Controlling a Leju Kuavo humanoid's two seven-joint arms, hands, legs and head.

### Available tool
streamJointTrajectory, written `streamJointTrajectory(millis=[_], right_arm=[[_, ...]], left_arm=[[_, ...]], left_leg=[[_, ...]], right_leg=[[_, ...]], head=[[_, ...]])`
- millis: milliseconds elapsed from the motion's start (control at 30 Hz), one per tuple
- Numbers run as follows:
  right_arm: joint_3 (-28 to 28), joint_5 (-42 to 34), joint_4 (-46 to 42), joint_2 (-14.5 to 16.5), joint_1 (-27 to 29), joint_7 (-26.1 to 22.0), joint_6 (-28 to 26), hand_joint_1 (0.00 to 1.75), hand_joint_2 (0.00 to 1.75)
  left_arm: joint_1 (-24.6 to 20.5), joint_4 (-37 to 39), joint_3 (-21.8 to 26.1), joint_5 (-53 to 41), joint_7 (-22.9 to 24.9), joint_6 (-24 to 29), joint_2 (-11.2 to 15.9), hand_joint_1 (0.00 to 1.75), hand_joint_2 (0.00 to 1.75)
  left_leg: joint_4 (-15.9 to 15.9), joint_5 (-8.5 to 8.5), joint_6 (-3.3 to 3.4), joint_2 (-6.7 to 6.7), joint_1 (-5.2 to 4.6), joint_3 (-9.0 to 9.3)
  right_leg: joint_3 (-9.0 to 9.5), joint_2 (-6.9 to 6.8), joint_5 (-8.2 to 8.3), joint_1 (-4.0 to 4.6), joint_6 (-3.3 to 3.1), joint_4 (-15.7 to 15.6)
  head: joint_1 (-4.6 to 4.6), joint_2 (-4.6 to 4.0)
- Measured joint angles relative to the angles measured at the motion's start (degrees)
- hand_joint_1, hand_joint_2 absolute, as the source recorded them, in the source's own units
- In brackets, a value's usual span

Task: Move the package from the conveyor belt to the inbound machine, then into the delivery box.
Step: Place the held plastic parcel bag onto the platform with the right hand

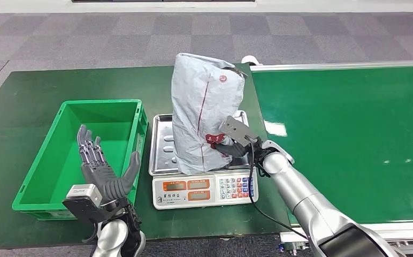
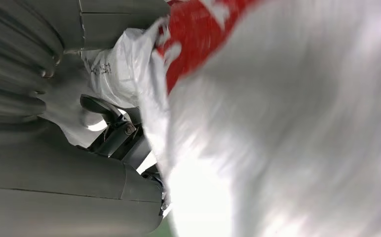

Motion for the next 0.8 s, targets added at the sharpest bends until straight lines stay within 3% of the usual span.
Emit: streamJointTrajectory(millis=[433, 800], right_arm=[[4.96, 2.86, 0.0, -1.9, 0.0, 2.17, -0.16, 1.75, 1.75], [5.47, -0.24, -1.9, -3.48, 1.27, 0.62, 5.2, 1.75, 1.75]], left_arm=[[-0.25, 1.26, 0.0, 0.0, 0.02, -0.85, 0.0, 0.0, 1.75], [-1.19, 3.22, 0.0, 0.42, 0.02, -1.17, -0.02, 0.0, 1.75]], left_leg=[[0.0, 0.0, 0.0, 0.02, 0.0, 0.01], [0.0, -0.01, 0.0, 0.05, 0.0, 0.02]], right_leg=[[0.0, 0.01, 0.0, 0.0, 0.0, -0.01], [-0.01, 0.07, 0.0, 0.0, 0.0, -0.01]], head=[[0.0, 0.0], [0.0, 0.0]])
